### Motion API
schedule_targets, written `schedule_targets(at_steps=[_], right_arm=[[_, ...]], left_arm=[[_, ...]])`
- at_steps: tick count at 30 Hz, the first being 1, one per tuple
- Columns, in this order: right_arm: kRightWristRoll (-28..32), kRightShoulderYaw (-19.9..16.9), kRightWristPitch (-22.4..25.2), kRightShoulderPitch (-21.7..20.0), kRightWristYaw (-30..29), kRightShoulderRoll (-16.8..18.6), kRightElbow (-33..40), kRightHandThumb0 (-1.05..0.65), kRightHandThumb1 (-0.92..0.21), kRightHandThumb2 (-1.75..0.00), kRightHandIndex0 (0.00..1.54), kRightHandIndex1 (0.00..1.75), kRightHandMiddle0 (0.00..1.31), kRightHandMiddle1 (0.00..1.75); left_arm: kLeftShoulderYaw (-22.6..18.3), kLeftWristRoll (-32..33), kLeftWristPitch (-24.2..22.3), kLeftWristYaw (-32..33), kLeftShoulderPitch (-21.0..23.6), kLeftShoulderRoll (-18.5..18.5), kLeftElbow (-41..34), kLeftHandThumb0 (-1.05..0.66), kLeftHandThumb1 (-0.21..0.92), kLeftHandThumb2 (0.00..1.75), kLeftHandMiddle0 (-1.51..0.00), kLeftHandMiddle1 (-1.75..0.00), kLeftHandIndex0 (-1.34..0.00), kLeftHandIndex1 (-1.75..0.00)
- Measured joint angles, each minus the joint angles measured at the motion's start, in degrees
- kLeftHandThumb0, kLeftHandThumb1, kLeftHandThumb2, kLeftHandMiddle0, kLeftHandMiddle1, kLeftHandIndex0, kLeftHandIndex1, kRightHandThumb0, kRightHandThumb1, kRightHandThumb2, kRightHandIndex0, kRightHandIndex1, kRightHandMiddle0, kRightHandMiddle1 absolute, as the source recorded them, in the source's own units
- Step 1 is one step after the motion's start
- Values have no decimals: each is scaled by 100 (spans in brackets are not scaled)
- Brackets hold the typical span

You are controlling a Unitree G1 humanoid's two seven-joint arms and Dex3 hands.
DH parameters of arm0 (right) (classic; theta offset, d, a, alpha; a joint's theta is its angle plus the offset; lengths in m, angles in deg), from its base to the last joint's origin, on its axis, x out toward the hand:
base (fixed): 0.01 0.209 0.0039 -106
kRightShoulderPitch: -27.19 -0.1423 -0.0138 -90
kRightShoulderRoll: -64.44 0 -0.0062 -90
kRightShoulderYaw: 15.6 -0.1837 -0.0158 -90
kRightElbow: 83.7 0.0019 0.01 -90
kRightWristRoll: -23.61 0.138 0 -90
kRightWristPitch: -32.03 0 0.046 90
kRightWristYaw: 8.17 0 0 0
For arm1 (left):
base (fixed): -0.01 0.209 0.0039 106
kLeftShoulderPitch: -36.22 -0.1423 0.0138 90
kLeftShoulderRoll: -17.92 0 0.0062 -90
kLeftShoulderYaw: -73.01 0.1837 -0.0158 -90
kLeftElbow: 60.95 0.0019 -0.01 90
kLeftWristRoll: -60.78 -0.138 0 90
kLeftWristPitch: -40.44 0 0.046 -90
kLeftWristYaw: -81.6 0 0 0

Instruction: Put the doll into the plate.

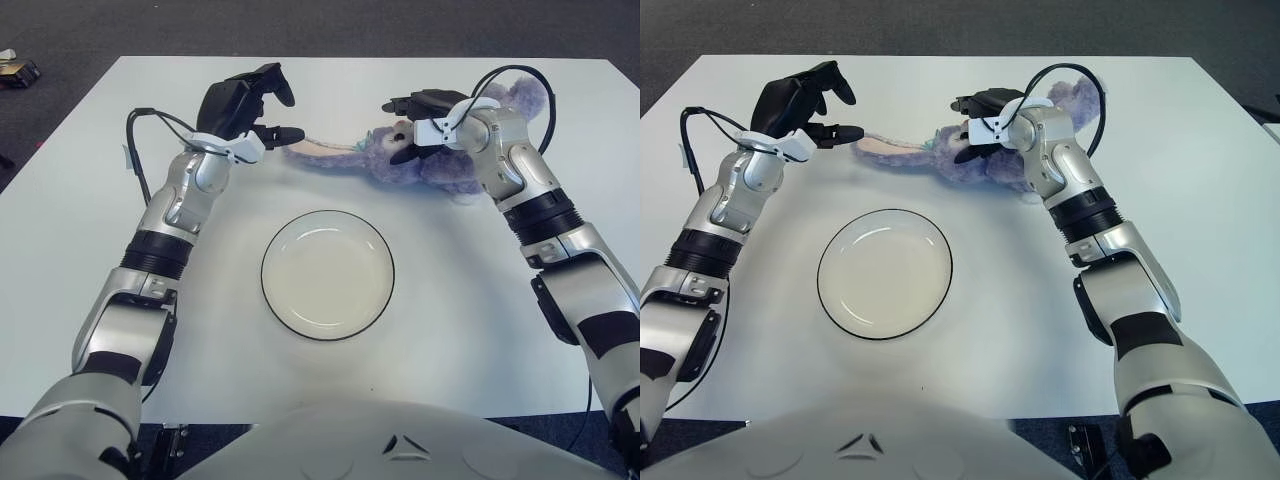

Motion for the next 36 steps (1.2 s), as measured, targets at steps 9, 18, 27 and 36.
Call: schedule_targets(at_steps=[9, 18, 27, 36], right_arm=[[32, 53, 44, 0, 16, 24, -93, -88, -92, -20, 1, 0, 12, 0], [106, 57, 28, 1, 118, 4, -98, -88, -92, -19, 1, 0, 13, 0], [214, 101, 28, -1, 490, -68, -104, -86, -92, -15, 1, 0, 17, 2], [153, 387, 6, -97, 1060, -207, -132, -80, -92, -14, 16, 2, 45, 10]], left_arm=[[-59, 8, 56, 1, -10, 0, 40, -37, 92, 24, -74, -175, -50, -143], [-89, 33, 120, 1, -9, 8, 143, -37, 92, 24, -72, -175, -50, -143], [-95, 44, 148, 16, -9, 42, 227, -37, 92, 24, -71, -175, -50, -143], [-95, 42, 178, 35, 6, 46, 316, -37, 92, 24, -71, -175, -50, -143]])
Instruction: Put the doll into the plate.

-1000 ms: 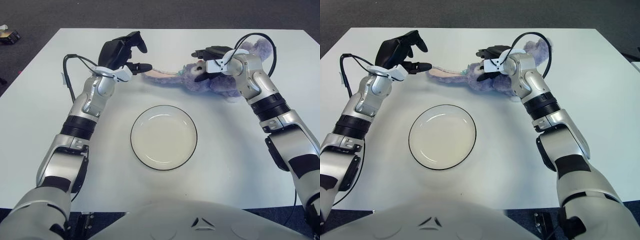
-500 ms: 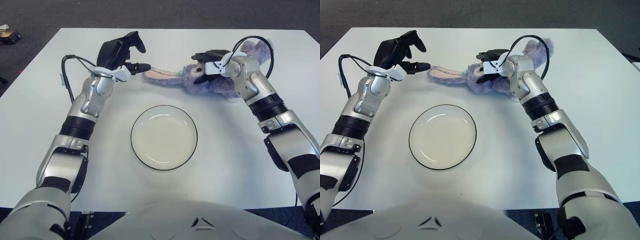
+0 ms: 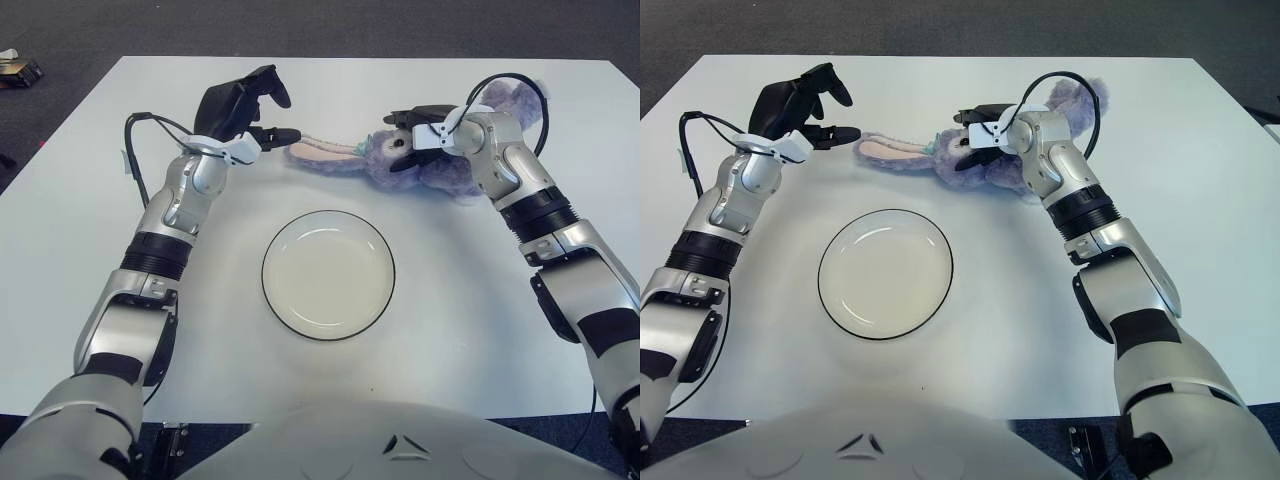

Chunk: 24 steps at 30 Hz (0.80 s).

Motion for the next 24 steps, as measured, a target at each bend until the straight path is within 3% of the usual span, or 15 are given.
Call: schedule_targets(at_steps=[4, 7, 8, 10, 11, 12, 15, 19, 21, 24], right_arm=[[-77, 79, -7, -96, 187, -70, 1, -74, -92, -13, 32, 2, 70, 22], [-91, 123, -66, -130, 299, -145, 3, -67, -92, -10, 46, 2, 73, 54], [-92, 135, -100, -137, 324, -170, 4, -57, -92, -9, 56, 4, 72, 78], [-92, 158, -180, -153, 374, -229, 7, -47, -92, -7, 67, 6, 71, 103], [-92, 169, -218, -163, 397, -260, 6, -45, -92, -6, 72, 28, 72, 106], [-92, 180, -284, -171, 398, -290, 0, -43, -92, -5, 74, 69, 73, 110], [-92, 202, -503, -190, 388, -374, -46, -41, -92, -3, 76, 118, 74, 115], [-92, 204, -627, -196, 384, -410, -107, -40, -92, -2, 77, 137, 75, 117], [-92, 201, -702, -200, 215, -411, -204, -23, -88, -2, 93, 159, 80, 151], [-93, 196, -811, -188, -223, -405, -434, -14, -87, -2, 101, 170, 82, 167]], left_arm=[[0, 0, 4, 2, 11, 2, 20, -37, 92, 24, -71, -175, -50, -143], [0, 0, 5, 3, 17, 2, 25, -37, 92, 24, -71, -175, -50, -143], [0, 0, 5, 3, 19, 2, 26, -37, 92, 24, -71, -175, -50, -143], [-1, 0, 4, 4, 23, 2, 28, -37, 92, 24, -70, -175, -50, -143], [-1, 0, 5, 4, 26, 2, 30, -37, 92, 24, -70, -175, -50, -143], [-1, 0, 4, 4, 30, 2, 31, -37, 92, 24, -70, -175, -50, -143], [-3, 1, 4, 5, 36, 2, 33, -37, 92, 24, -70, -175, -50, -143], [-4, 1, 4, 5, 39, 2, 34, -37, 92, 24, -70, -175, -50, -143], [-4, 1, 5, 6, 41, 3, 36, -37, 92, 24, -69, -175, -50, -143], [-6, 1, 9, 7, 47, 8, 36, -37, 92, 24, -68, -175, -50, -143]])
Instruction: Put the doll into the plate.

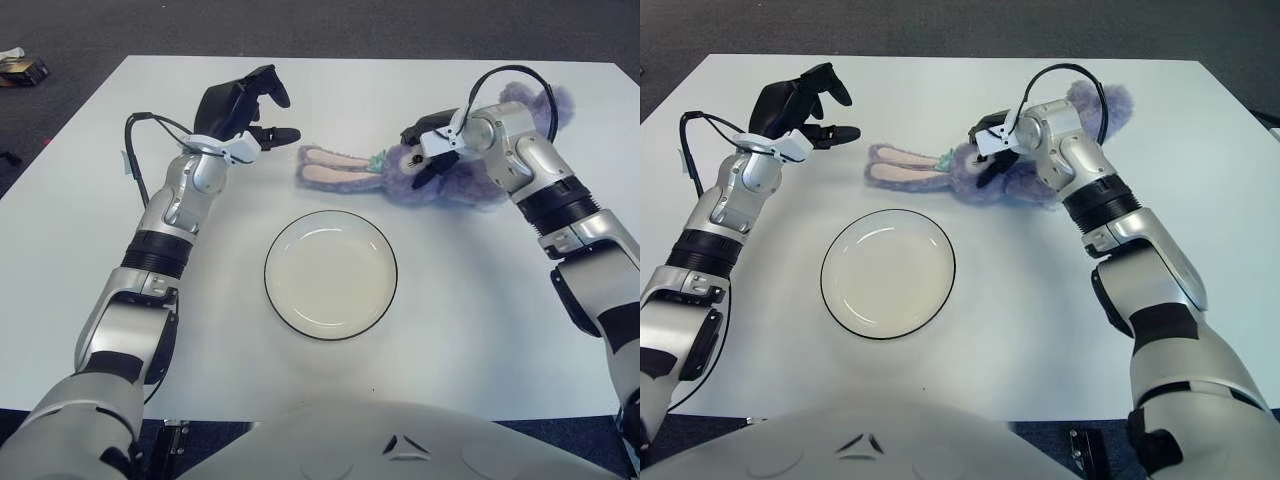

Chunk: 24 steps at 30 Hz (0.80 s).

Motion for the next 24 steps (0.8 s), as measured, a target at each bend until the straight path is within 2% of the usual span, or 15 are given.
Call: schedule_targets(at_steps=[8, 14, 24], right_arm=[[-5, -12, 6, 54, -413, 0, -178, -10, -87, -2, 104, 174, 82, 174], [-69, -143, 388, 321, -839, 8, 155, -8, -88, -2, 103, 175, 80, 175], [-99, -292, 763, 607, -1099, 8, 567, -7, -89, -4, 102, 175, 78, 175]], left_arm=[[-10, 0, 2, 6, 4, 0, 7, -37, 92, 24, -67, -175, -50, -143], [-18, 32, 5, 6, 6, 0, 4, -37, 92, 24, -67, -175, -50, -143], [-23, 64, 8, 6, 6, -1, -2, -37, 92, 24, -67, -175, -50, -143]])
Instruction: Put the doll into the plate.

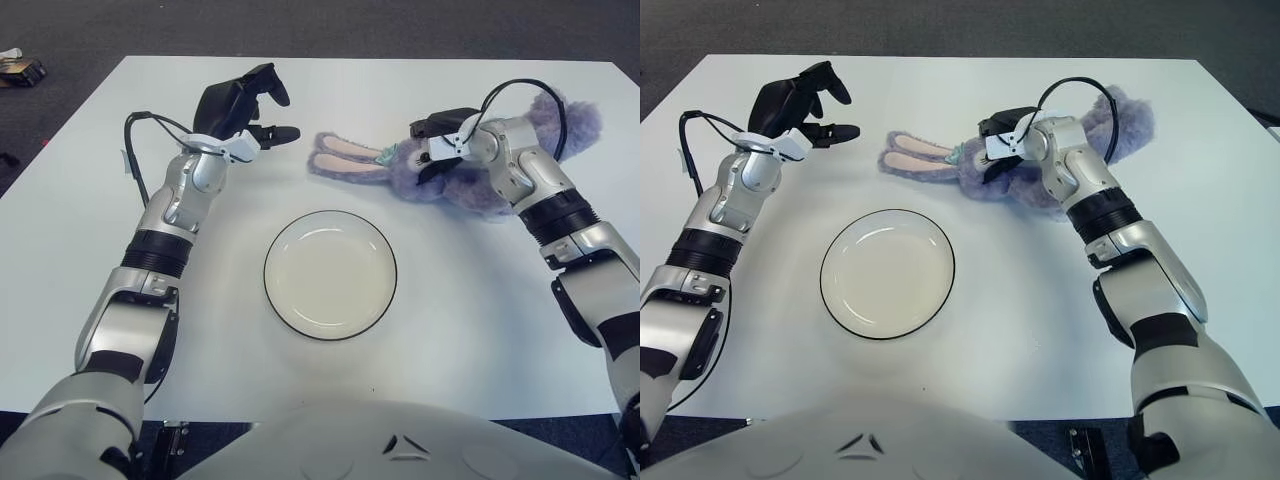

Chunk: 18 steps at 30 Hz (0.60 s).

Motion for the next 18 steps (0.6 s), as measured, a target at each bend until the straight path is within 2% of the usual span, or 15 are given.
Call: schedule_targets(at_steps=[8, 18], right_arm=[[35, -172, -64, 228, -332, -9, 170, -6, -90, -5, 101, 175, 77, 175], [276, -520, -448, 483, -760, -91, 296, -5, -91, -7, 100, 175, 75, 175]], left_arm=[[-11, 3, 6, 0, 0, -1, -6, -36, 92, 24, -67, -175, -50, -143], [-38, 7, 10, 0, 0, -7, -20, -36, 92, 24, -68, -175, -50, -143]])
